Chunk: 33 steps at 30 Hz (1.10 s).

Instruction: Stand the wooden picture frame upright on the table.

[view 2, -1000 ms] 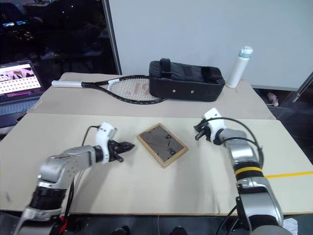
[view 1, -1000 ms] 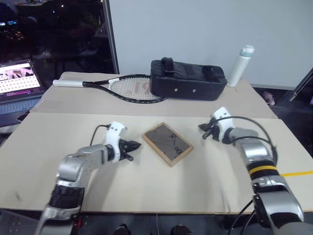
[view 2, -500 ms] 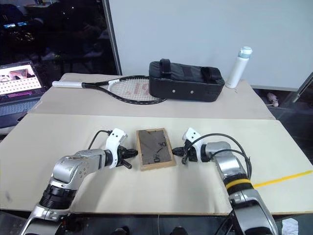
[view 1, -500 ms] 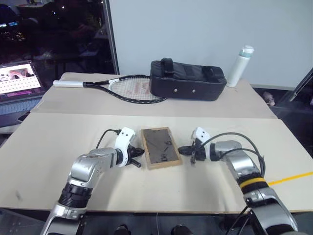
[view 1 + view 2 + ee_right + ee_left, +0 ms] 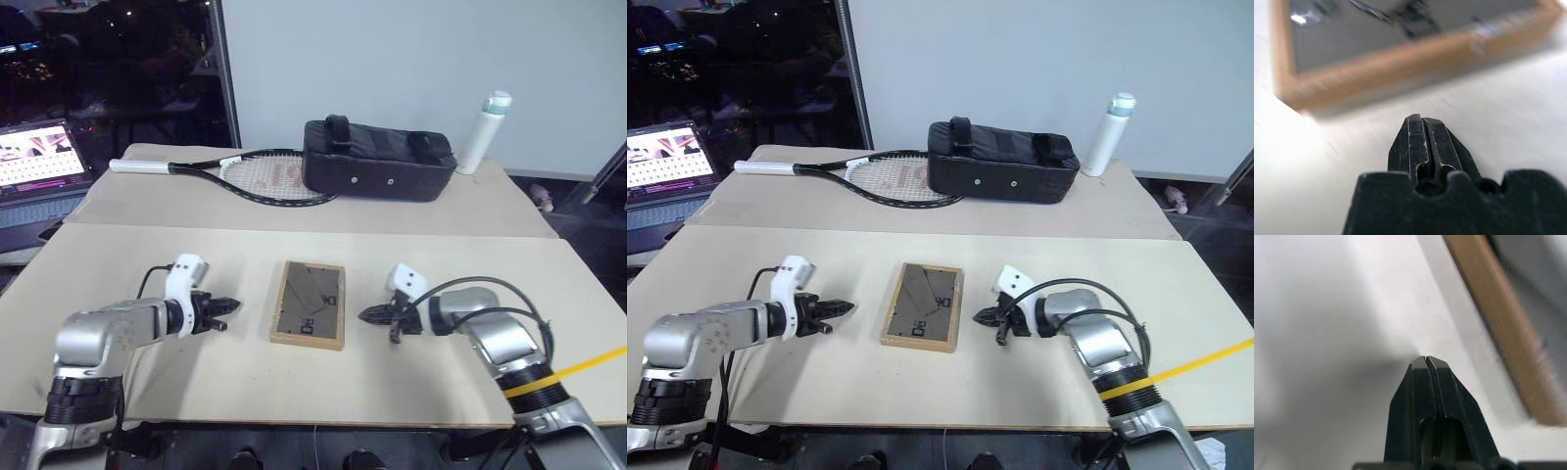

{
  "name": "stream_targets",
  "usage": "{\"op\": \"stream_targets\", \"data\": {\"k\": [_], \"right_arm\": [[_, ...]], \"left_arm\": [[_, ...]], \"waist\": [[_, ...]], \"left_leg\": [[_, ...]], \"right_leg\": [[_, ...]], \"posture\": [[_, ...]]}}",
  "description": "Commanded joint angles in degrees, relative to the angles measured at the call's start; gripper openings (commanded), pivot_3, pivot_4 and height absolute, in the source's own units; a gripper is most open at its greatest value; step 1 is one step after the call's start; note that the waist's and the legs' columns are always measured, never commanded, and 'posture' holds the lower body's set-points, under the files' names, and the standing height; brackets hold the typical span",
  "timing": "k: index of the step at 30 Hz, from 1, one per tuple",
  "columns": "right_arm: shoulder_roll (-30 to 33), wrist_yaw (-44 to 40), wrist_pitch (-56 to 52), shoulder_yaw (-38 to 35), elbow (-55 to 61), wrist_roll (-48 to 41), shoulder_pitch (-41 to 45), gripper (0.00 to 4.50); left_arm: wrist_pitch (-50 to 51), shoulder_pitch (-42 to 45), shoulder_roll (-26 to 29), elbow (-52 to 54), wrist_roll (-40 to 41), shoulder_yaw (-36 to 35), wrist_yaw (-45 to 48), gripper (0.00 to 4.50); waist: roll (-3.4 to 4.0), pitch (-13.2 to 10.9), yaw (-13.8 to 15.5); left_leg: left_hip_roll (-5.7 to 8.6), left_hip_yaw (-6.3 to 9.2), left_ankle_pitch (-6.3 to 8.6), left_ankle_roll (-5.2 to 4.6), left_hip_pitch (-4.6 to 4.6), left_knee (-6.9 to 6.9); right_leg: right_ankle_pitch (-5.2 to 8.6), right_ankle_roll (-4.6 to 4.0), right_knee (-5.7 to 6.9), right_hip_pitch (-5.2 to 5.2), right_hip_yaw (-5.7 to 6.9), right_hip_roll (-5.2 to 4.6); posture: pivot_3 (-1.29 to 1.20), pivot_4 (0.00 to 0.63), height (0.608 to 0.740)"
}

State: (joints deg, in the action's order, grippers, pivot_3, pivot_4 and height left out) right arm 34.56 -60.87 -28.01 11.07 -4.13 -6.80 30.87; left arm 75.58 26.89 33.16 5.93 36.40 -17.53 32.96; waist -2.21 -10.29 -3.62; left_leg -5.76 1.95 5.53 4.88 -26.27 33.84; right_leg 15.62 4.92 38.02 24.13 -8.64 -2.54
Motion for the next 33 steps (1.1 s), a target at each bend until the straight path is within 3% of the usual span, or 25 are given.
{"op": "stream_targets", "data": {"k": [1, 4, 9, 10, 17, 24, 27, 33], "right_arm": [[1.5, -0.3, 3.8, -2.7, 1.4, -1.2, 0.4, 0.00], [2.5, -2.1, 3.6, -2.6, 2.5, -2.5, -0.4, 0.00], [2.7, -3.1, 3.2, -1.0, 3.4, -2.8, -1.0, 0.00], [2.5, -3.3, 2.9, -0.7, 3.9, -2.9, -1.1, 0.00], [0.2, -2.3, 2.0, 0.7, 6.5, -2.9, -1.8, 0.00], [-0.5, -0.8, 0.6, 0.4, 9.1, -3.2, -3.8, 0.00], [-0.5, -0.3, -0.1, 0.3, 10.0, -3.2, -4.3, 0.00], [0.0, 0.5, -0.3, 0.2, 10.0, -2.8, -4.7, 0.00]], "left_arm": [[15.7, 4.4, -3.3, -1.8, 13.8, -10.2, -1.5, 1.24], [16.9, 4.8, -3.5, -6.8, 22.2, -10.1, -8.4, 2.25], [16.9, 5.2, -3.7, -11.0, 30.2, -2.9, -21.2, 4.21], [16.9, 5.0, -4.1, -11.4, 31.7, -1.8, -23.2, 4.42], [16.9, 1.4, -11.5, -10.1, 40.8, 4.8, -34.0, 4.42], [16.9, 2.3, -16.5, -13.7, 47.1, 3.5, -41.3, 4.42], [16.3, 3.7, -17.4, -15.3, 49.5, 2.4, -43.7, 3.73], [14.9, 4.5, -16.1, -16.5, 54.7, 3.6, -46.7, 1.44]], "waist": [[-0.01, 0.0, 0.1], [0.00, 0.0, -0.1], [-0.01, 0.0, -0.4], [-0.01, 0.0, -0.3], [0.02, 0.2, 0.6], [0.07, 0.6, 2.4], [0.09, 0.6, 2.7], [0.09, 0.6, 2.4]], "left_leg": [[0.00, 0.00, 0.00, 0.00, -0.02, 0.01], [0.00, 0.01, 0.00, 0.00, -0.01, -0.01], [0.00, 0.04, 0.00, 0.00, 0.03, 0.00], [0.00, 0.04, 0.00, 0.00, 0.03, 0.00], [0.03, 0.04, 0.00, 0.01, 0.07, 0.02], [0.11, 0.04, 0.03, 0.03, 0.07, 0.02], [0.12, 0.04, 0.05, 0.03, 0.07, 0.02], [0.11, 0.04, 0.04, 0.04, 0.03, -0.02]], "right_leg": [[0.00, 0.01, 0.00, -0.01, 0.01, 0.00], [0.01, 0.02, 0.01, -0.01, 0.00, -0.01], [0.00, 0.00, 0.04, -0.02, -0.01, 0.00], [-0.01, 0.00, 0.03, -0.02, -0.01, 0.00], [-0.01, 0.00, -0.02, -0.13, -0.01, -0.03], [-0.01, -0.01, -0.16, -0.19, -0.01, -0.09], [-0.01, -0.01, -0.22, -0.19, -0.01, -0.09], [-0.07, -0.11, -0.15, -0.08, -0.01, -0.07]], "posture": [[0.00, 0.150, 0.721], [0.00, 0.150, 0.721], [0.00, 0.150, 0.721], [0.00, 0.150, 0.721], [0.00, 0.150, 0.721], [0.00, 0.150, 0.721], [0.00, 0.150, 0.721], [0.00, 0.150, 0.721]]}}
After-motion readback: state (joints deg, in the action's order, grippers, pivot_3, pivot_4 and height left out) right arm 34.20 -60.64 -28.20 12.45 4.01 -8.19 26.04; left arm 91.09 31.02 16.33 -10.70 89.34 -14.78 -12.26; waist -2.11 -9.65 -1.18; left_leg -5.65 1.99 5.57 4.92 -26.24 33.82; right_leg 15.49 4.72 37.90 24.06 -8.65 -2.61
